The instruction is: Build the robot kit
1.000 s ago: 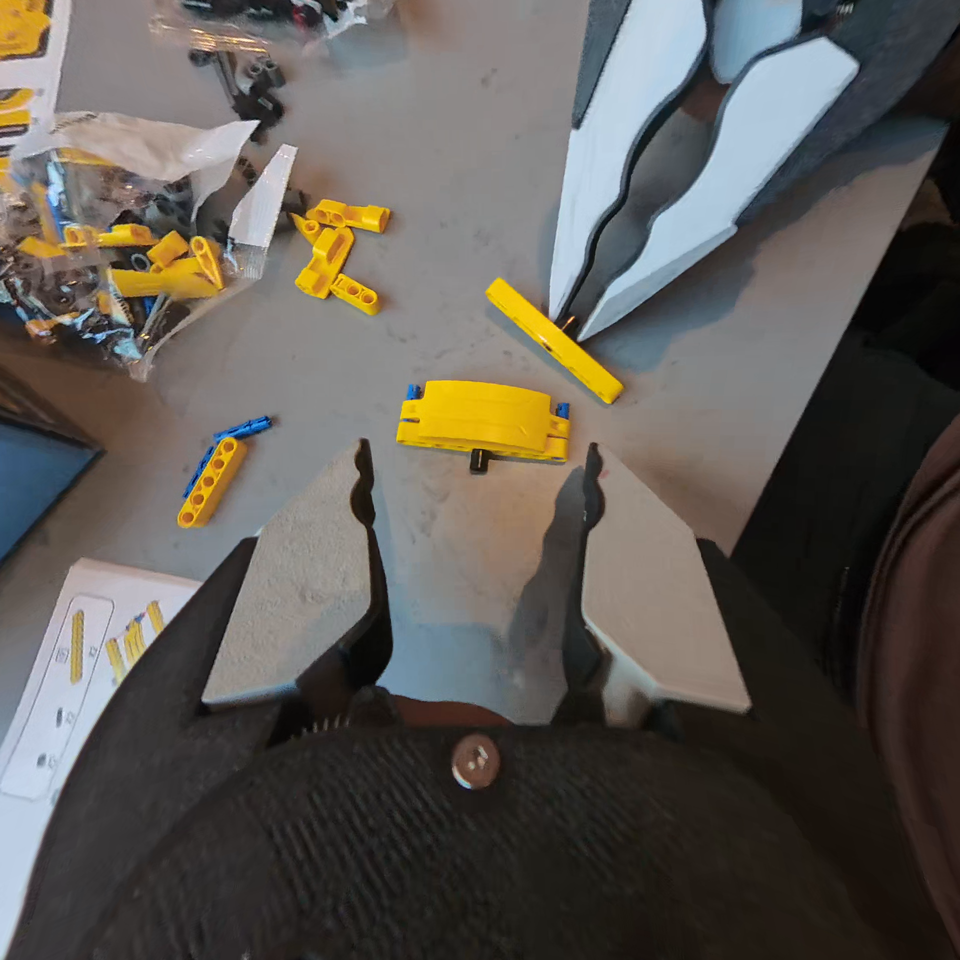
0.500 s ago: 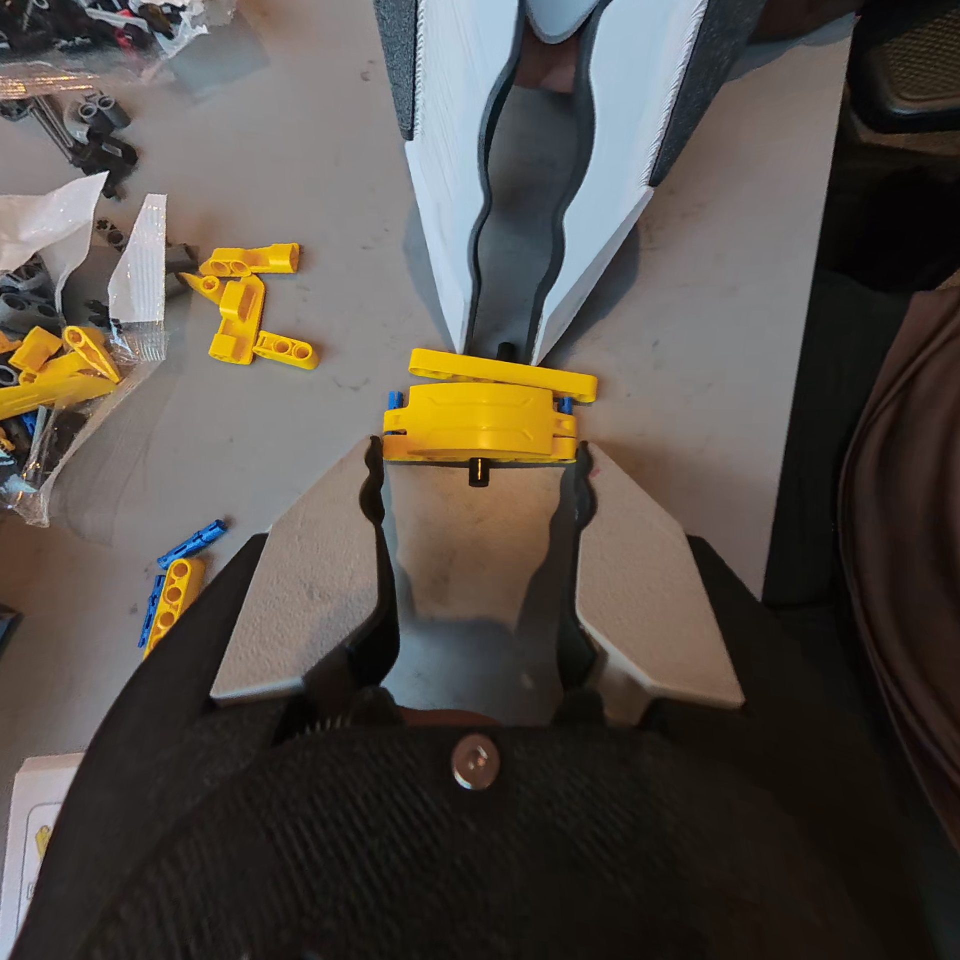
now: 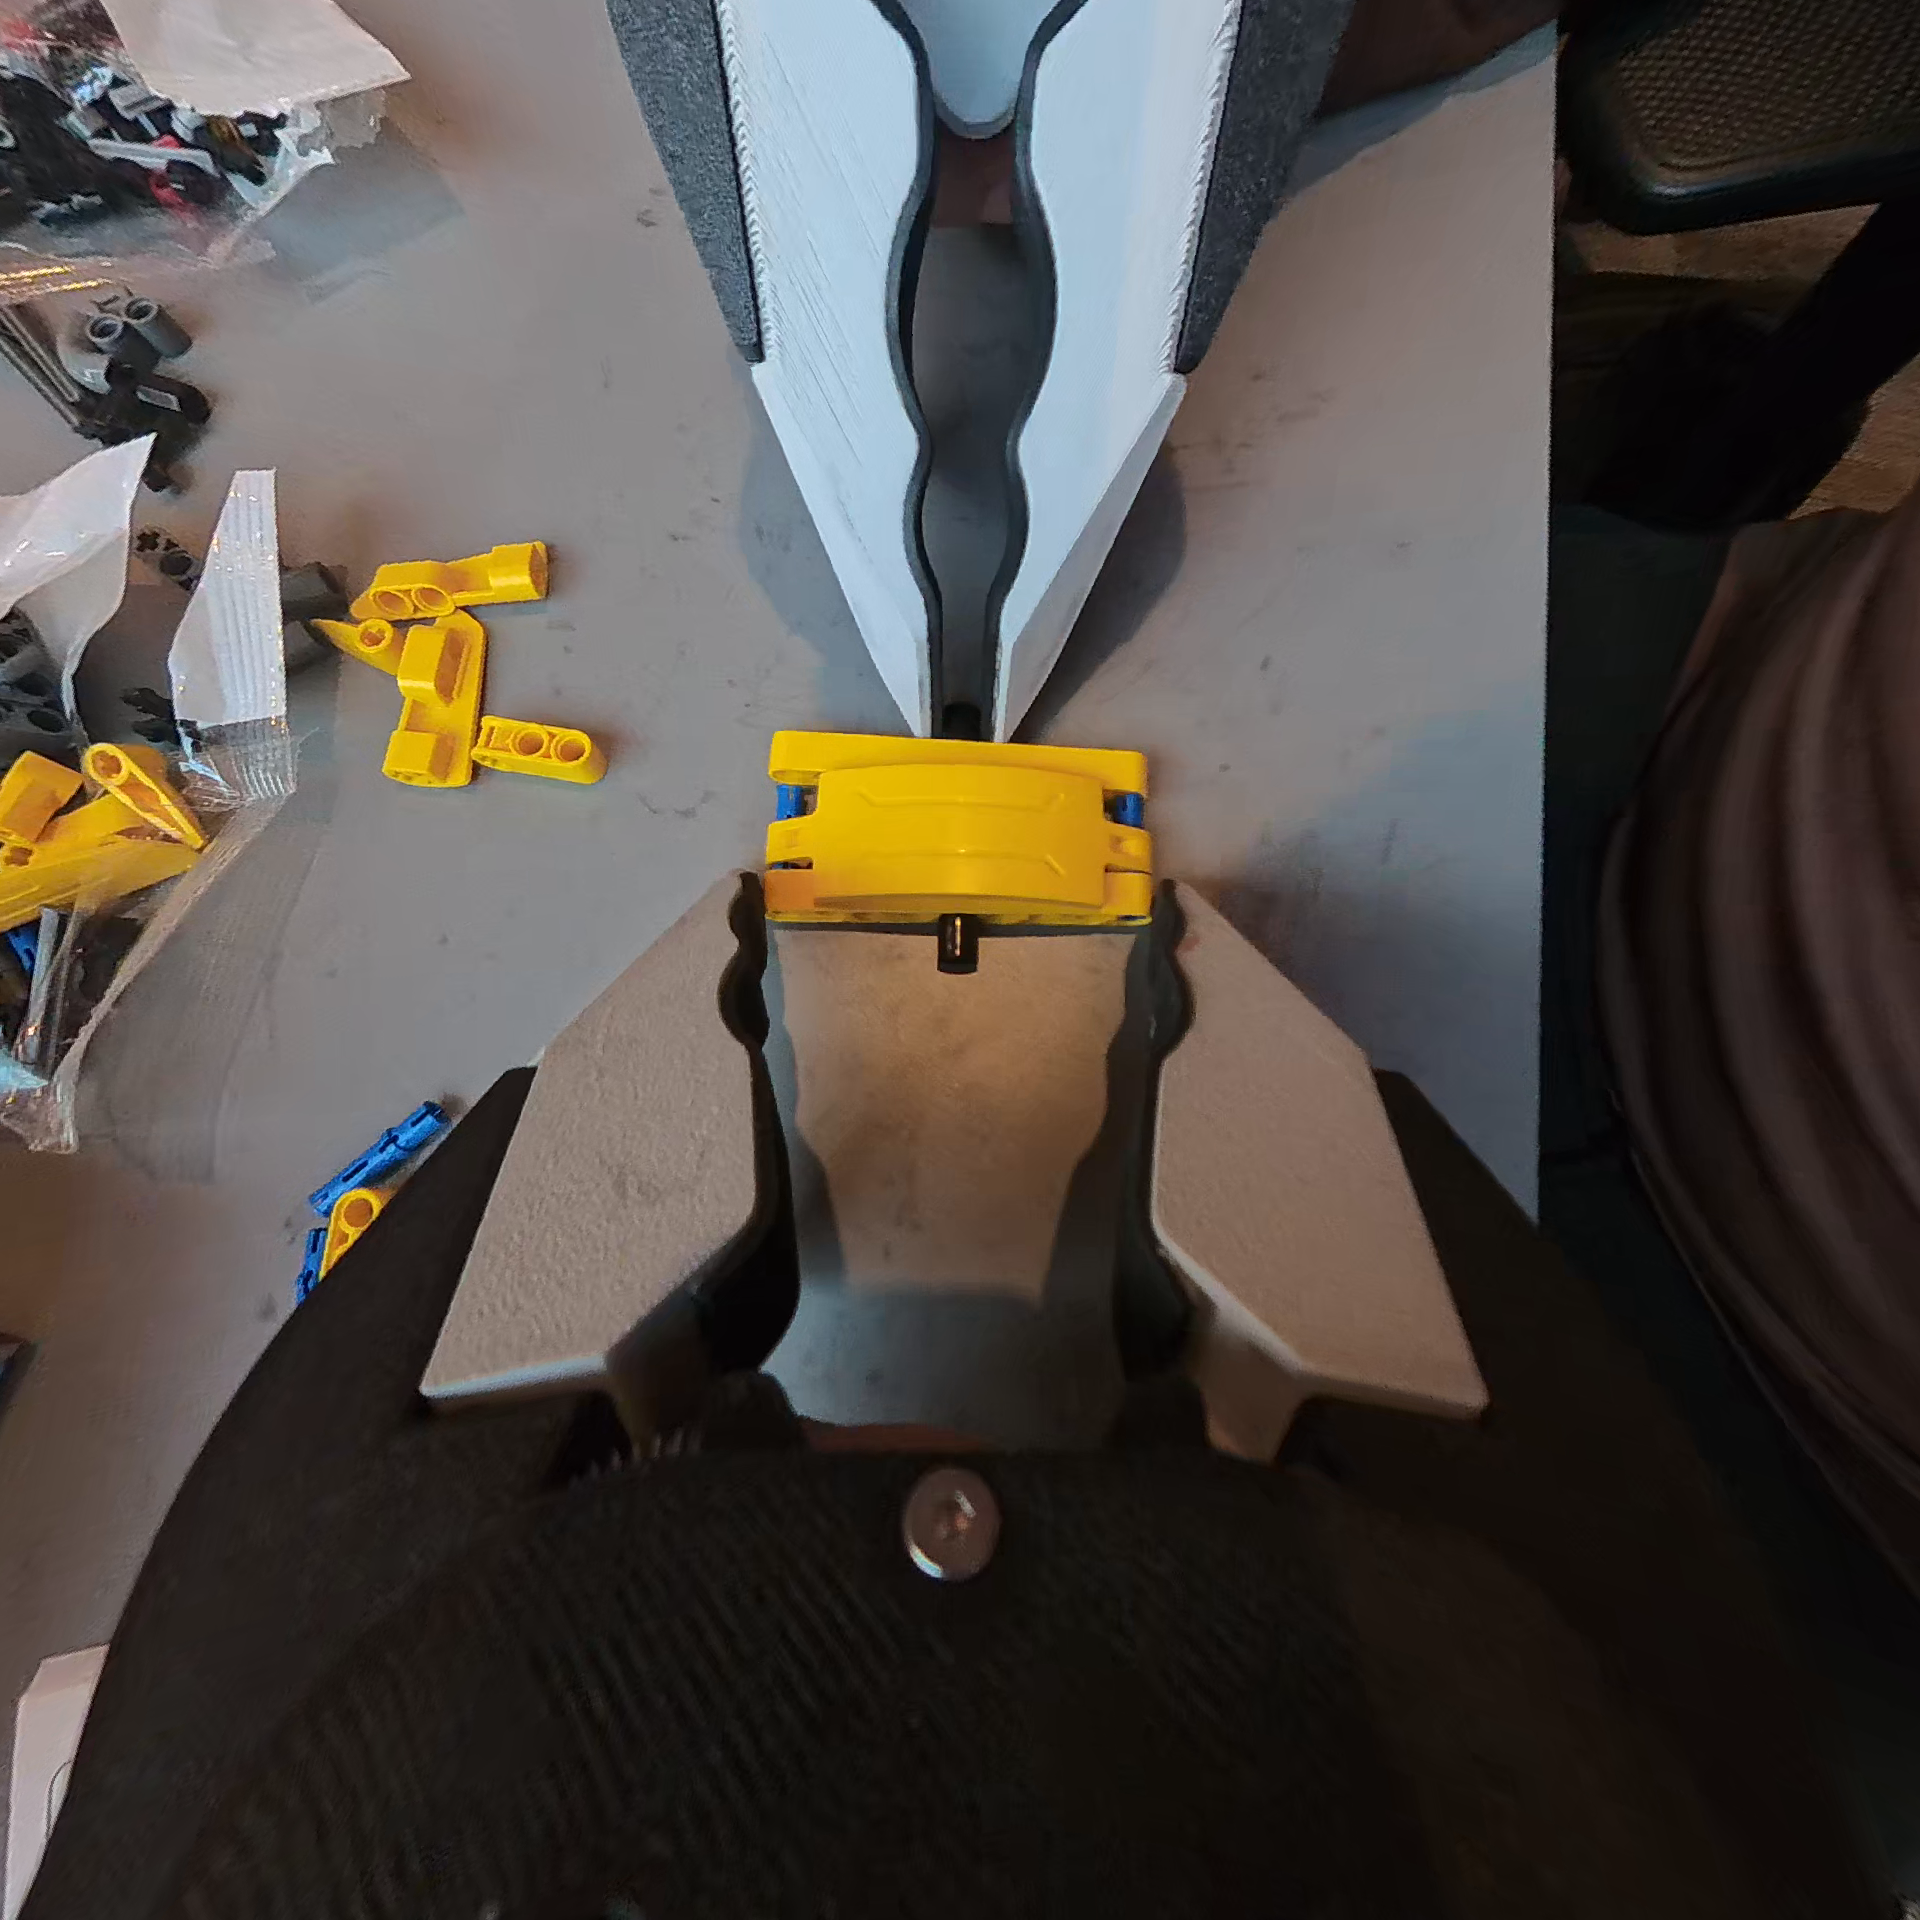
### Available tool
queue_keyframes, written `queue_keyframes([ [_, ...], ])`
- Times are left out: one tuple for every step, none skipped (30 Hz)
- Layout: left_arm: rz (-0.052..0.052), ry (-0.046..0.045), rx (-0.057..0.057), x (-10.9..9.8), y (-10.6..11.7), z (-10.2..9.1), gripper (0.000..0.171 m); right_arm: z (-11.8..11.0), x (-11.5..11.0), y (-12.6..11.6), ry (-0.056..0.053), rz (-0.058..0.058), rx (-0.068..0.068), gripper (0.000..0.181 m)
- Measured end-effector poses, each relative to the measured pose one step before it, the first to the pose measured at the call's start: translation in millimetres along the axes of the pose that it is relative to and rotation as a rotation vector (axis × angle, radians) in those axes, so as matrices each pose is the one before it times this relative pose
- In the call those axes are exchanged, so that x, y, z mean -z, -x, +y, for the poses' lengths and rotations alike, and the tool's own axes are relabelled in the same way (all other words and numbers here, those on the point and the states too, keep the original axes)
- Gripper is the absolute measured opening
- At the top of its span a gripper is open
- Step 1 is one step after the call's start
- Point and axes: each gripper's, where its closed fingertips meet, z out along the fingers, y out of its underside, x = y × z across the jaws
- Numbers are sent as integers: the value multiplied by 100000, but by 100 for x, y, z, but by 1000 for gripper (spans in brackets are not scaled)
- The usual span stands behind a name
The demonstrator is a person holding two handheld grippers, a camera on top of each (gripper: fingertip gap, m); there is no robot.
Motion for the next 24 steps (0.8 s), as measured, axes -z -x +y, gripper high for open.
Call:
queue_keyframes([
  [60,-24,48,-3,11,-5,72,4,7,-45,-128,-578,-1068,7],
  [142,-87,-37,-10,-9,-16,72,-7,-5,5,-109,-845,-745,7],
  [230,-113,-284,-24,-31,-17,72,-19,-25,48,-48,-940,-284,7],
  [339,0,-271,-29,-18,-29,72,-19,-20,9,-34,-801,-650,8],
  [271,-31,-202,-32,9,-34,72,-15,-5,-2,-71,-957,-1008,7],
  [117,31,-250,-24,4,-21,72,4,6,-3,-54,-990,-1113,7],
  [97,-11,-218,-7,-3,-8,72,-1,6,-23,-7,-596,-721,7],
  [123,-22,-165,-2,-6,-3,72,-5,11,-46,-27,330,77,7],
  [102,-34,-39,0,2,-2,72,0,5,-86,-24,978,630,7],
  [102,-27,-127,-8,-33,-9,72,9,3,-12,6,286,307,7],
  [138,-44,-53,-10,-15,1,72,1,19,11,-26,-133,-63,7],
  [177,-46,-6,-7,-16,-10,72,6,14,33,-31,-466,-40,7],
  [72,-19,-59,-15,-11,-2,72,4,8,112,-35,-897,139,7],
  [12,-64,16,-21,1,-11,72,11,-17,230,63,-1456,623,8],
  [-50,-28,-46,2,-4,-14,72,-13,-26,103,39,-568,533,10],
  [-40,3,-16,4,-2,4,72,-12,-4,-40,-7,-25,-273,9],
  [-63,-13,-73,-4,0,-4,72,-7,3,-42,-13,-446,-820,8],
  [-62,-9,-21,3,1,2,72,-8,20,-34,-77,-373,-731,8],
  [-48,-38,40,-9,-1,-11,72,-10,42,-58,-212,224,-123,10],
  [-42,-23,160,-28,2,-15,72,-62,77,12,-643,223,519,10],
  [-148,5,45,-12,8,-11,72,-122,130,-7,-1135,388,470,11],
  [-69,-31,24,-8,3,-10,72,-123,132,-78,-1126,437,-102,15],
  [-14,-4,-8,0,3,-1,72,-49,117,-91,-725,197,-501,18],
  [24,-6,24,0,-5,-1,72,88,76,-173,145,687,-463,19],
])
